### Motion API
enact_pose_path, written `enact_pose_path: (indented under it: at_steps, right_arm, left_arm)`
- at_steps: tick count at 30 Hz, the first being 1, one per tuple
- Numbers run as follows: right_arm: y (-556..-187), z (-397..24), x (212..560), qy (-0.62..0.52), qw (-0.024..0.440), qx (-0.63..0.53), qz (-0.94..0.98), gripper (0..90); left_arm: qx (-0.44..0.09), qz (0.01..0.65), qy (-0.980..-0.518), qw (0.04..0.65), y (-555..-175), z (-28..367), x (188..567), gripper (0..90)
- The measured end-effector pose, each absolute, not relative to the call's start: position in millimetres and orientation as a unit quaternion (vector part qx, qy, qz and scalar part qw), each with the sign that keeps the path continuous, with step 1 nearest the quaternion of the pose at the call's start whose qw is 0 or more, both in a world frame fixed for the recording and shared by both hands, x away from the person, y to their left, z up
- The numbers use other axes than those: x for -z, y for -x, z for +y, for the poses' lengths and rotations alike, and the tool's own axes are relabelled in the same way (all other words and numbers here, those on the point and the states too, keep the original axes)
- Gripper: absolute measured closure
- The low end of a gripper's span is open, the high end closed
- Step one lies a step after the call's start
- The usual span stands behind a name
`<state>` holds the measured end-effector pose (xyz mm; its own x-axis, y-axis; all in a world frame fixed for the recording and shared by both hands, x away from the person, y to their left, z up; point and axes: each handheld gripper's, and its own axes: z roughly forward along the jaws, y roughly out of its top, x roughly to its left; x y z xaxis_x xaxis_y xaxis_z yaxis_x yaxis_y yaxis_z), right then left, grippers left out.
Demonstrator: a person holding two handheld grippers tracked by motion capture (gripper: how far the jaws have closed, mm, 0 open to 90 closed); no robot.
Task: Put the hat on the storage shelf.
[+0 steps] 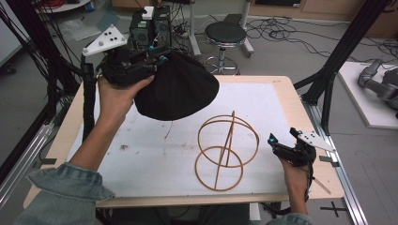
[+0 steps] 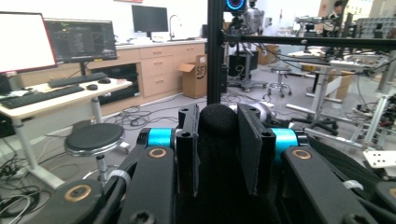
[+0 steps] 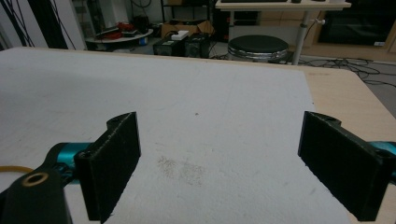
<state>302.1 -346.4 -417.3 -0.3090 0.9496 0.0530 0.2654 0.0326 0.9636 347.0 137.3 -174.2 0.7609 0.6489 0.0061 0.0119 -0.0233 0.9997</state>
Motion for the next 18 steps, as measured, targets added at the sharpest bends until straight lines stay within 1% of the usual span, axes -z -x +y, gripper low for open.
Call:
enact_pose_path:
  at_steps: [18]
  right_arm:
    - [-302,-347,417,-0.477,0.343,-0.505,0.632,12.8]
  left_arm:
    - [-0.210,0.215,-0.691,0.657,-342,94,178,70.3]
